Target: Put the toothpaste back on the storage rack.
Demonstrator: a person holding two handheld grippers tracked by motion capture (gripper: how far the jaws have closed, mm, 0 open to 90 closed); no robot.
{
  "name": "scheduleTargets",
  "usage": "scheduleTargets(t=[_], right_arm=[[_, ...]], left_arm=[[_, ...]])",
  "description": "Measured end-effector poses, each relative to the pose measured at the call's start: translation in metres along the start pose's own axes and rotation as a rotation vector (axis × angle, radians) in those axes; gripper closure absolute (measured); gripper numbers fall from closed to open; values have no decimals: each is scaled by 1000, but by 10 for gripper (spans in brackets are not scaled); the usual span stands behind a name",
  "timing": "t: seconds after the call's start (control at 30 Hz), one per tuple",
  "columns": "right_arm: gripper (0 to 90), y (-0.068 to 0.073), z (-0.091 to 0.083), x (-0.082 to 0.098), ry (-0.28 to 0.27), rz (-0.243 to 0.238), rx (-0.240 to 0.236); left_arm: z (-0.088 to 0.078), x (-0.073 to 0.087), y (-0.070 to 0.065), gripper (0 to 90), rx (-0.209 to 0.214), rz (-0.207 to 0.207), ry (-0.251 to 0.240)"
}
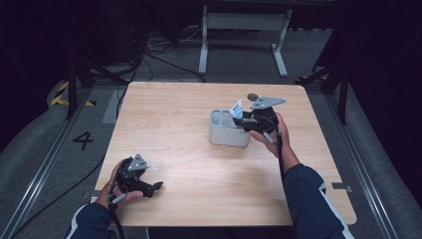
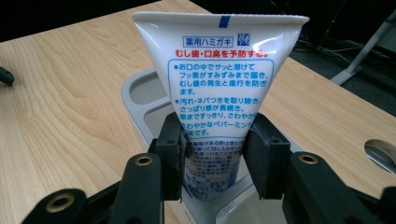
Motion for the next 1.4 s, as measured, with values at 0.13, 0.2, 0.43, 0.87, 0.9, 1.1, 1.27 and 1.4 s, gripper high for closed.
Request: scheduleTargets(t=[0.13,0.2,0.43,0.87,0.9,1.1,1.27,1.4], right_arm=[[612,-1,-1,2,8,-5,3],[610,-1,-2,2,6,-3,2],[606,0,-5,3,15,-9,-10],[615,3,-9,6,0,5,-36],[616,2,-10,5,-6,8,-33],[617,-1,-12,10,-4,26,-29],[612,-1,-15,11,-5,25,-25],[605,-1,-16,12,-3,23,-20]], left_arm=[[0,0,0,2,0,0,0],[0,0,0,2,0,0,0],[0,0,0,2,0,0,0],[0,0,0,2,0,0,0],[0,0,0,2,-1,1,0],[0,0,0,3,-1,3,1],[0,0,0,4,-1,3,1],[0,0,0,4,-1,3,1]])
Point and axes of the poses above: each handheld gripper's, and its own axes: z roughly forward along the jaws, x roughly out of its underside, y roughly to its left, the point moved 10 cm from there along z, roughly forward along the jaws, and after that the axes turned 1 degree about -x, right-handed, at the moved point
